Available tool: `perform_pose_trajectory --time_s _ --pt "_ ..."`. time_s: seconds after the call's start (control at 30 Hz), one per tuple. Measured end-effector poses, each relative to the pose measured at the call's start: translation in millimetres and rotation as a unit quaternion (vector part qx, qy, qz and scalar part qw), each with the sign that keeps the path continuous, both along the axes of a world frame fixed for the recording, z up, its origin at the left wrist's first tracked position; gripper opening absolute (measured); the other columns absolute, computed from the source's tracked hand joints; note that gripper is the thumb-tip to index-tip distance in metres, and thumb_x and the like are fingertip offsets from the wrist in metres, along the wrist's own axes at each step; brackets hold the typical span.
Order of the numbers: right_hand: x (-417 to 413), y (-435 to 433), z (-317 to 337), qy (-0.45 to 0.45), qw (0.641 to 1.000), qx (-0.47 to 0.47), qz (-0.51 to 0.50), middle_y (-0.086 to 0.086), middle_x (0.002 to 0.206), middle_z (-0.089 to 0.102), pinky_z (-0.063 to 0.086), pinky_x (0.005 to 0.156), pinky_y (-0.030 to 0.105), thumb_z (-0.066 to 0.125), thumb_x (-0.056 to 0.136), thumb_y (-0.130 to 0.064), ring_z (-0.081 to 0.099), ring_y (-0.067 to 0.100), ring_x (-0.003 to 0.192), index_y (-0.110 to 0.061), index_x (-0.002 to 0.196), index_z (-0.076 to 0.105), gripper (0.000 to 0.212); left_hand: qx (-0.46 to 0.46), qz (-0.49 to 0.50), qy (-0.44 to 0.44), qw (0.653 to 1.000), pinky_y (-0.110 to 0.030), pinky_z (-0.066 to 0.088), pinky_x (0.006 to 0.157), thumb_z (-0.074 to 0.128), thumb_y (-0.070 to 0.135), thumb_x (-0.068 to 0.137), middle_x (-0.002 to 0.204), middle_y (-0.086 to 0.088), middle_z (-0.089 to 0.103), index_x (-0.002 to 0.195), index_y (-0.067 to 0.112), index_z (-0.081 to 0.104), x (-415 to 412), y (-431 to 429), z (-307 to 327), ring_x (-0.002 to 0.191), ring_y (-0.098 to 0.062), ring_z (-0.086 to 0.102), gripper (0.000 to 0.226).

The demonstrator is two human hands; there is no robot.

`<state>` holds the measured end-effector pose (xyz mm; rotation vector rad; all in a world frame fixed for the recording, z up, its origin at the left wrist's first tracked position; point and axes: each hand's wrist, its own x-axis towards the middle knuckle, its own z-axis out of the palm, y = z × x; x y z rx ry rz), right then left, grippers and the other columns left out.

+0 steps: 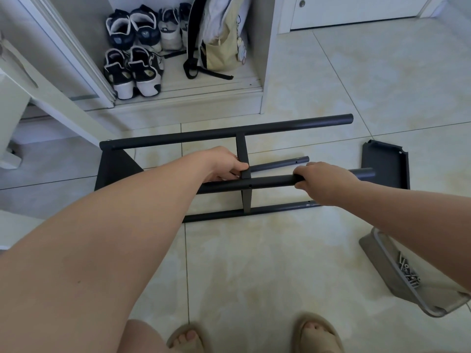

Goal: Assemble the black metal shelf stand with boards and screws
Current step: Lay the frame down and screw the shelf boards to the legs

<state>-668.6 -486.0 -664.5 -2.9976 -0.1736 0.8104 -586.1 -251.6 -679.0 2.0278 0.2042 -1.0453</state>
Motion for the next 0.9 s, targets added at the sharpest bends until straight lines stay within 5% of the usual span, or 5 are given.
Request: perform_pose_trajectory --time_s 0.17,0.33,0.53,0.7,0.9 --pt "1.8 0.9 0.7 0.006 1.000 -0.004 -0.009 -0.002 0.098 0.053 0.052 0.087 0.044 0.043 0.107 -0.029 0.056 0.022 0.090 -0.021 0.115 0.057 0.018 0.018 -0.007 -0.023 1.000 -0.025 0.046 0.074 0.063 0.029 0.098 0.111 -0.006 0.075 0.113 0.008 0.069 -1.0 -0.7 -2.7 0.115 -0.021 0.067 0.027" --pt "1.9 1.4 0.0 0.006 1.000 -0.007 -0.010 -0.001 0.100 0.054 0.051 0.088 0.044 0.043 0.107 -0.030 0.056 0.023 0.091 -0.021 0.114 0.057 0.018 0.022 -0.006 -0.029 0.999 -0.036 0.049 0.101 0.064 0.031 0.096 0.112 -0.006 0.074 0.116 0.009 0.069 -2.0 -1.6 -6.8 0.114 -0.022 0.067 0.030" --pt "4.9 2.1 1.5 -0.018 1.000 -0.003 -0.001 0.001 0.101 0.053 0.050 0.086 0.044 0.043 0.107 -0.030 0.054 0.023 0.090 -0.022 0.112 0.056 0.016 0.007 0.023 -0.055 0.998 -0.027 0.050 0.084 0.065 0.026 0.096 0.111 -0.013 0.074 0.115 0.001 0.069 -2.8 -8.6 -8.2 0.107 -0.024 0.070 0.031" --pt "2.9 2.1 1.2 -0.006 1.000 0.002 -0.007 0.001 0.103 0.055 0.050 0.087 0.045 0.044 0.107 -0.028 0.056 0.025 0.093 -0.020 0.112 0.058 0.016 0.022 0.001 -0.049 0.999 -0.040 0.049 0.105 0.065 0.028 0.095 0.115 -0.014 0.073 0.118 0.000 0.068 -2.4 -7.7 -7.8 0.117 -0.030 0.065 0.036" --pt "3.6 1.5 0.5 -0.008 1.000 0.012 -0.008 0.000 0.100 0.053 0.051 0.089 0.046 0.045 0.107 -0.028 0.055 0.023 0.090 -0.021 0.111 0.058 0.016 0.028 0.000 -0.061 0.998 -0.044 0.048 0.107 0.065 0.028 0.095 0.118 -0.018 0.070 0.116 0.000 0.069 -3.6 -6.4 -7.2 0.118 -0.032 0.063 0.036"
